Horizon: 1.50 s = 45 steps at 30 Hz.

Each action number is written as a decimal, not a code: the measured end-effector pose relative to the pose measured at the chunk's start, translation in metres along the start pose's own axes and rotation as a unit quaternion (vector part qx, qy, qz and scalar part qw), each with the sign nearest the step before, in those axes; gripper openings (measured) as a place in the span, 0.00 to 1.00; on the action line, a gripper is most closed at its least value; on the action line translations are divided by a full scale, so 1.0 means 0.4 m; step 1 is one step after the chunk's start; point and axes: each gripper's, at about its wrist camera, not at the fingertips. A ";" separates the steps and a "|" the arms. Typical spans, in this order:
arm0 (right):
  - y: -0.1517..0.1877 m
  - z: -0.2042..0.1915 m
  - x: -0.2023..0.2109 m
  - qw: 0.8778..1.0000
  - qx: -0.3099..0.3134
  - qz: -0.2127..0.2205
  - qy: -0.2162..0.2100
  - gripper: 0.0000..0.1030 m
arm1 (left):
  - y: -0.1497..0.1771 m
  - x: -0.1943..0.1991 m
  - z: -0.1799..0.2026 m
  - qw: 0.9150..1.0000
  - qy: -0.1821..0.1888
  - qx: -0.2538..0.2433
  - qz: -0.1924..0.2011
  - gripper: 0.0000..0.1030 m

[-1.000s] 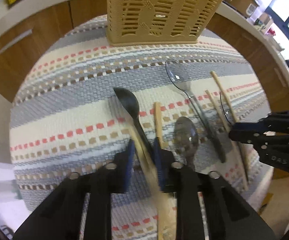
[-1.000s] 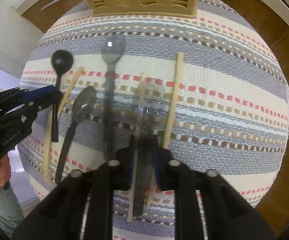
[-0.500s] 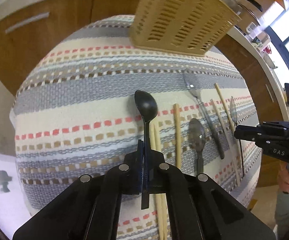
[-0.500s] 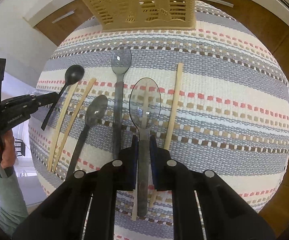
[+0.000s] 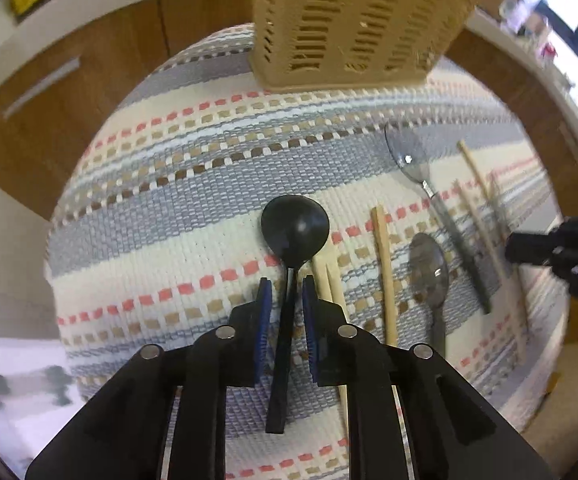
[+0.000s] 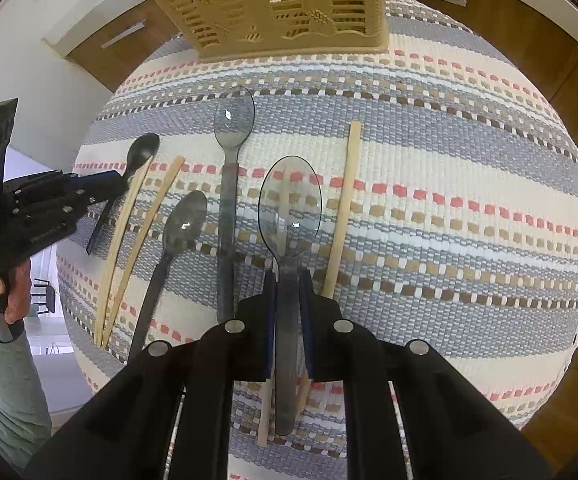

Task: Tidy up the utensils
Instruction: 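Carry the black and clear spoons over the basket and open both tools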

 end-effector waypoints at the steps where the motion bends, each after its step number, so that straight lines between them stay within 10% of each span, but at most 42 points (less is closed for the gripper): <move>1: -0.001 0.000 0.004 1.000 0.002 0.005 -0.003 0.09 | -0.001 -0.002 0.014 1.000 -0.019 -0.012 0.002 0.04; 11: -0.016 -0.036 0.177 0.990 0.054 0.125 -0.030 0.09 | -0.039 0.199 0.018 0.980 0.069 0.046 0.180 0.04; 27: -0.253 -0.001 0.488 0.906 0.047 0.421 0.021 0.09 | -0.270 0.424 0.041 0.887 0.101 0.071 0.445 0.04; 36: -0.375 0.050 0.421 0.865 0.030 0.495 0.070 0.09 | -0.373 0.327 -0.010 0.871 0.097 0.081 0.475 0.04; 45: -0.415 0.046 0.327 0.864 0.034 0.496 0.081 0.09 | -0.389 0.243 -0.023 0.872 0.085 0.080 0.475 0.05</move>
Point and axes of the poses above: each gripper's, at about its wrist camera, not at the fingertips, and x roughly against the way its jaws point, z to its right, y to its underside, and after that the axes turned 1 degree about y, right-handed
